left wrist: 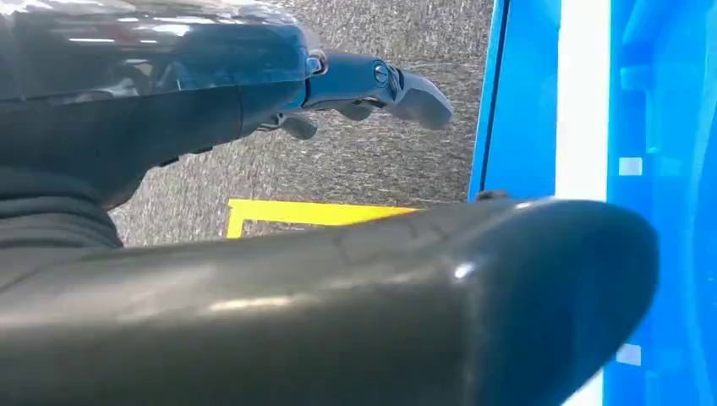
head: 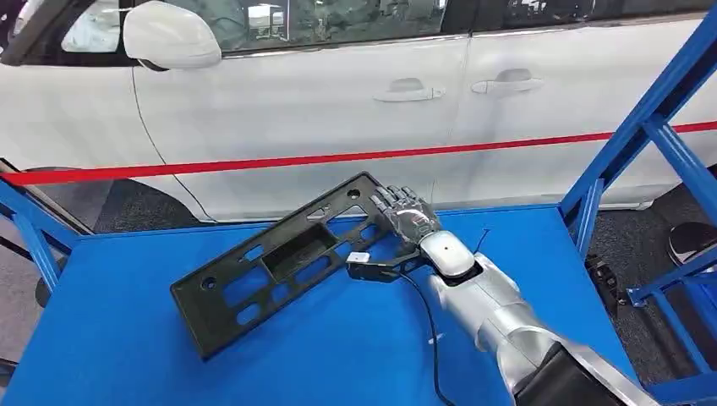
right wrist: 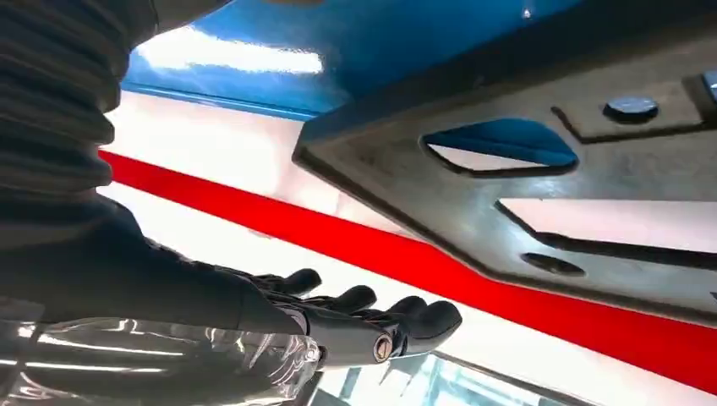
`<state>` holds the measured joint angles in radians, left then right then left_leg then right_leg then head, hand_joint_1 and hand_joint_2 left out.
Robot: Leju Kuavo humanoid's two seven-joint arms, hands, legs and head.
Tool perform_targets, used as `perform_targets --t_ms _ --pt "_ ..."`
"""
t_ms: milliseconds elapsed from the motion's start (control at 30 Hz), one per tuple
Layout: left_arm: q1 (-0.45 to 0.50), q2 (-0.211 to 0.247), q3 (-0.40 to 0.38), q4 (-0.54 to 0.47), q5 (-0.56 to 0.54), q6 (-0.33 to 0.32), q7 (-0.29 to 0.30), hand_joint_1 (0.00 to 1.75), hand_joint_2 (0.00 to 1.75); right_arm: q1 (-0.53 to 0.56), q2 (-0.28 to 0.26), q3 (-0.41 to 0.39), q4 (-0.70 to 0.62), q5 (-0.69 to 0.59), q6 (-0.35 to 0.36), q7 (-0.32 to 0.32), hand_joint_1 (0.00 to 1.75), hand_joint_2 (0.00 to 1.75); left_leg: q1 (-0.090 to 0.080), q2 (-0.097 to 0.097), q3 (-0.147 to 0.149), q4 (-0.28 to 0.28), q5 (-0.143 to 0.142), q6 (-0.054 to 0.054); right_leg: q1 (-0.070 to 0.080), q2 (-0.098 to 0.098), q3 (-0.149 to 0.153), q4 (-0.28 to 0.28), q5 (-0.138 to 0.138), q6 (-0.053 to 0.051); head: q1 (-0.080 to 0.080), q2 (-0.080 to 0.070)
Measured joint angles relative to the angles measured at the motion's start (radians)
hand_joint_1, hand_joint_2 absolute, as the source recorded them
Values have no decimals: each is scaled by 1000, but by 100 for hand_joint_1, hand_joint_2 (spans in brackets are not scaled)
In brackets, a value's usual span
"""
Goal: Take the parts from the cabinet and place them on the table.
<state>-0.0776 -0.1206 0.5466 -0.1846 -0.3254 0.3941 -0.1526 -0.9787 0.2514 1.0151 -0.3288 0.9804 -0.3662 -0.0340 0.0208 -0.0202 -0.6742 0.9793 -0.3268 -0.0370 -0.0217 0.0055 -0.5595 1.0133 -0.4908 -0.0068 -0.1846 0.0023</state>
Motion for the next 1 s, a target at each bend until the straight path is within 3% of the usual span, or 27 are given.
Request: perform_targets --t_ms 400,1000 --pt "-10 0 0 0 -17 -2 15 0 0 -3 9 -9 1 -17 62 -1 0 175 0 0 2 0 0 0 0 0 2 0 0 0 0 0" --pt "-19 2 -1 0 -37 -7 24 0 0 19 98 -10 -21 -19 78 -47 0 175 0 0 2 0 0 0 0 0 2 0 0 0 0 0"
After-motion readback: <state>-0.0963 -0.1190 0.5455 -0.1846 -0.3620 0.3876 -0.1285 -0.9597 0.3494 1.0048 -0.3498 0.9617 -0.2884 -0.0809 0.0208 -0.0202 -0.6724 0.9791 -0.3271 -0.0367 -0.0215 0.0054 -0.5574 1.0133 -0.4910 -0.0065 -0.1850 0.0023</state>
